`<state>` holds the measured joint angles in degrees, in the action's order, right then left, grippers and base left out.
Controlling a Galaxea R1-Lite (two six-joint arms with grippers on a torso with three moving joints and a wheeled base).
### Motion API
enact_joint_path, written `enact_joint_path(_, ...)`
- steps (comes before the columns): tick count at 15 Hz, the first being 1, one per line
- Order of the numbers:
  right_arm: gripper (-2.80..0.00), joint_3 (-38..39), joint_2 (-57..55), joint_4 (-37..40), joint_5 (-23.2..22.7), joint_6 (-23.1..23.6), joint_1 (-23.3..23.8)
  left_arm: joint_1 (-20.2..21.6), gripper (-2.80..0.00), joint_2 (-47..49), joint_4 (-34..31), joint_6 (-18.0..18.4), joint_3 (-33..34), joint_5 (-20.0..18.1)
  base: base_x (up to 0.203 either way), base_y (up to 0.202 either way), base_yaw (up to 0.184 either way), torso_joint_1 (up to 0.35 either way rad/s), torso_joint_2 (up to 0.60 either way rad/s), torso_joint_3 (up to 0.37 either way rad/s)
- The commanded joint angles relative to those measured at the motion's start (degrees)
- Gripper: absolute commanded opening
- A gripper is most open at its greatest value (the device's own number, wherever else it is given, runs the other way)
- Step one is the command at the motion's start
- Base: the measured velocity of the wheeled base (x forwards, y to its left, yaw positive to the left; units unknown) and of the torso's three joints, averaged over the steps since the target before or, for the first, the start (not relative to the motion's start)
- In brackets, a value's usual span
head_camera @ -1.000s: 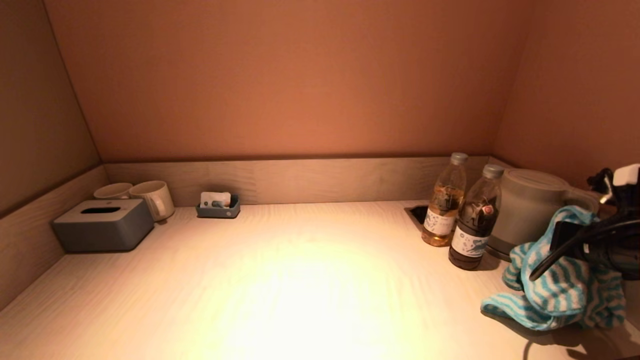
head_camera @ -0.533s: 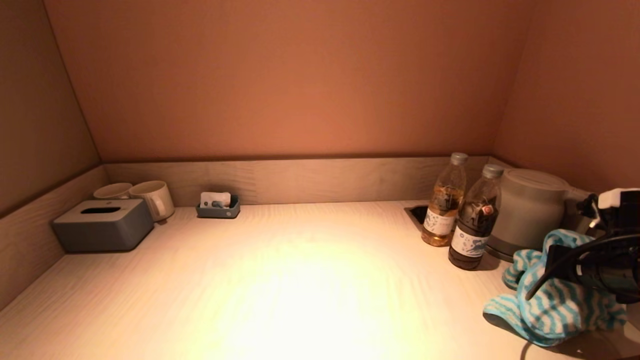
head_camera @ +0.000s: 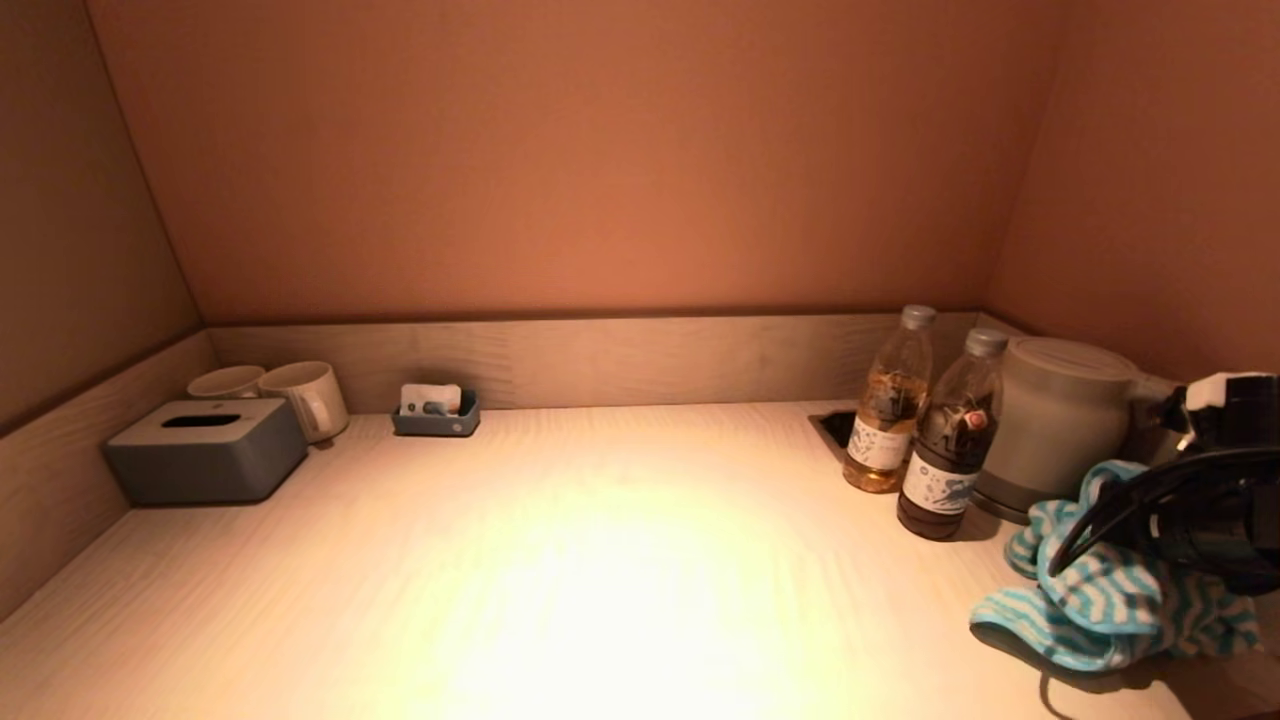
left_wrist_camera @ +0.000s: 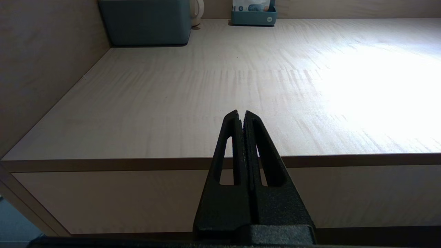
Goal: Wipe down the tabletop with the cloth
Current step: Place the tablecloth
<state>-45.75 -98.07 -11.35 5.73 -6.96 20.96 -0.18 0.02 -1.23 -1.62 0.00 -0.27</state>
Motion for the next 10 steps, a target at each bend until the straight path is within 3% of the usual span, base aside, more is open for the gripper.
enact_joint_path(1,0.0,-0.3,0.8,-0.1,0.1,0.1,0.3,0.0,-2.8,0.0,0.0,0.0,0.0,0.0,0.0,0.0,0.0,0.0,0.0,0.0)
enact_joint_path(6,0.0,2.2,12.6,0.3,-0.8,5.1,-0.1,0.0,-2.8,0.0,0.0,0.0,0.0,0.0,0.0,0.0,0.0,0.0,0.0,0.0)
enact_joint_path(10,0.0,3.2,23.8,4.7,-3.2,6.2,-2.9,0.0,-2.8,0.0,0.0,0.0,0.0,0.0,0.0,0.0,0.0,0.0,0.0,0.0)
